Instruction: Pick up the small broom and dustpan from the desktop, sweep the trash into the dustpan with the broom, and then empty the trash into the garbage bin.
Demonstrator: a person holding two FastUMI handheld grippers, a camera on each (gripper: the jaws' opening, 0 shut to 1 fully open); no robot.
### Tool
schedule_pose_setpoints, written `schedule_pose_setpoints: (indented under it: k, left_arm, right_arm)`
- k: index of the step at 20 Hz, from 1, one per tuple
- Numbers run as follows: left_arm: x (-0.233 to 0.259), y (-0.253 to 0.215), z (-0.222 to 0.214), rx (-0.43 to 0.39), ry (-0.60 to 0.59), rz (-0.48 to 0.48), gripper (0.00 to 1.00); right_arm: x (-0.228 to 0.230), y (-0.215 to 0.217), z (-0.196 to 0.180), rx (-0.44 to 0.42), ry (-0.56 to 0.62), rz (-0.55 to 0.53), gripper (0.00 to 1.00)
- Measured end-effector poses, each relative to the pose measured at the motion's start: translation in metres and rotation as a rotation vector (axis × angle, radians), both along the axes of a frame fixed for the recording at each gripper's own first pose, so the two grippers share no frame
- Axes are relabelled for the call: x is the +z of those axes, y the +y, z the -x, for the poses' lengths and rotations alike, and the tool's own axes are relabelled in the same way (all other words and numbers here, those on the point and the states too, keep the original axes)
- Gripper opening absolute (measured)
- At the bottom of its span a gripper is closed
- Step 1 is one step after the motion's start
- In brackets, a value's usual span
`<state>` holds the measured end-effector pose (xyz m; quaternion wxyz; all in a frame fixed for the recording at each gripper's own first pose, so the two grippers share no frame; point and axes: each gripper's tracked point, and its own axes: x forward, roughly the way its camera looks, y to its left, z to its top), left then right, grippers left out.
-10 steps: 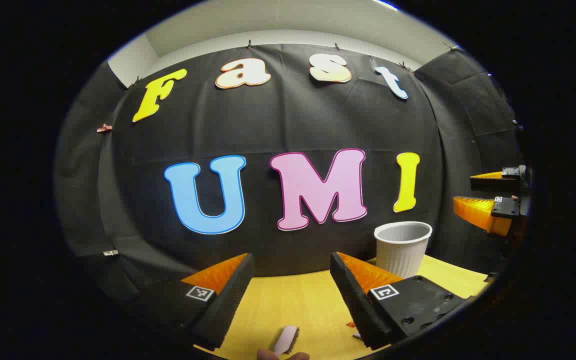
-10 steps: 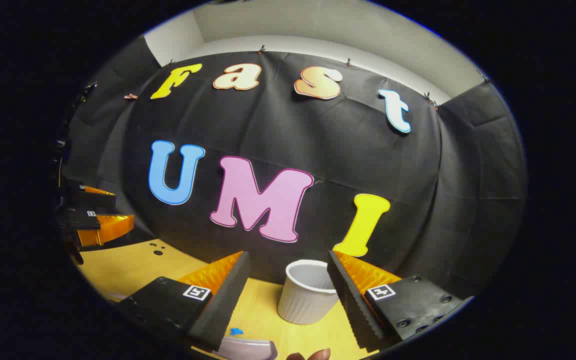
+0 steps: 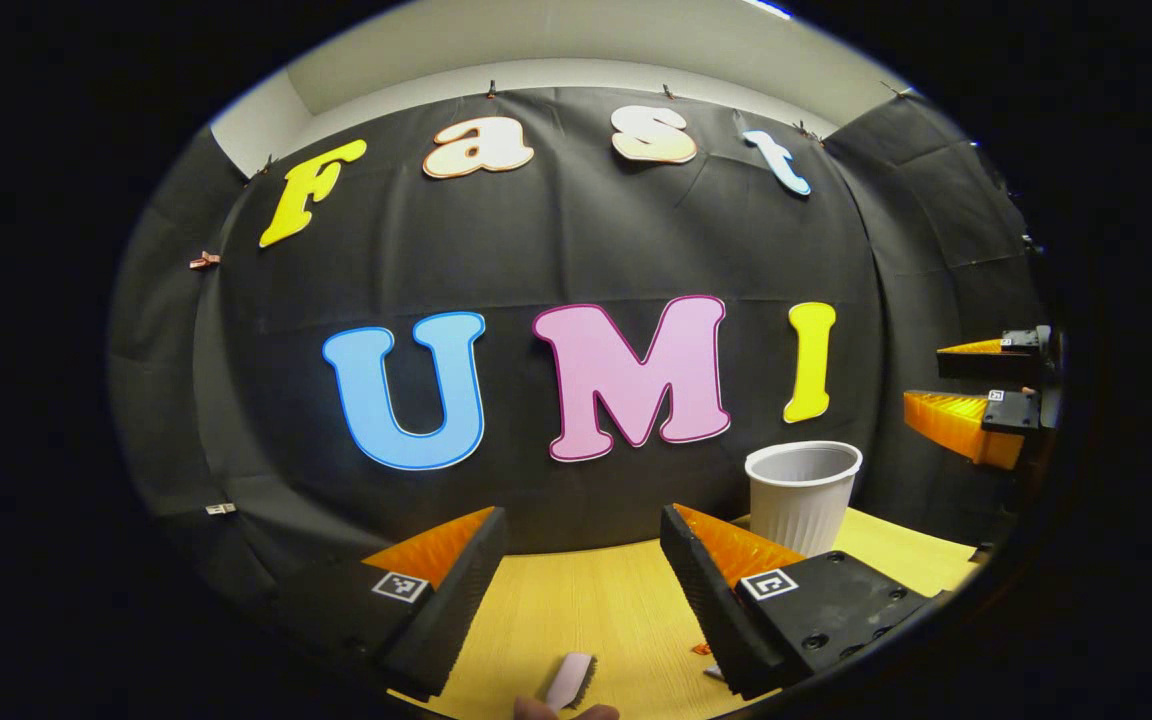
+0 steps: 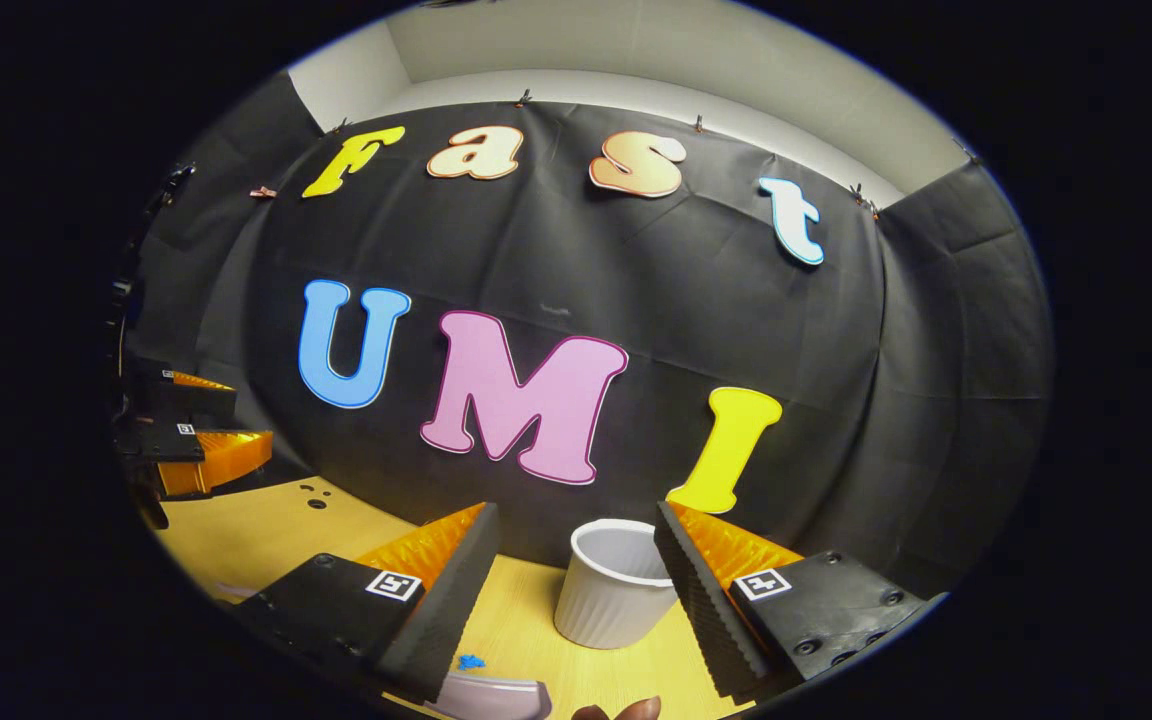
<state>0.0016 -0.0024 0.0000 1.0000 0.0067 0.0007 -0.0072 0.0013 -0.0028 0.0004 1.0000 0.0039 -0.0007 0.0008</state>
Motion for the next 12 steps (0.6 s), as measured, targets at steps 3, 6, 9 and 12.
schedule_pose_setpoints:
  k: [3,6,9,12]
  left_arm:
    - [0.0002,-0.0008,0.0001,-0.006,0.001,-0.002,0.97]
    - [0.0022,0.0005,-0.0013,-0.008,-0.003,-0.007,0.97]
    - [0.0007,-0.0012,-0.0011,-0.009,-0.002,-0.01,0.97]
    - [-0.001,-0.0024,-0.0005,-0.009,0.006,-0.012,0.97]
  right_arm:
    - [0.0003,-0.0011,-0.0003,-0.002,-0.002,0.005,0.97]
    - [0.0003,-0.0011,0.0002,-0.003,-0.001,0.003,0.96]
    - [-0.0006,-0.0009,-0.0001,-0.002,-0.002,0.007,0.96]
    - [-0.0028,0.0013,0.0008,0.004,0.004,0.002,0.96]
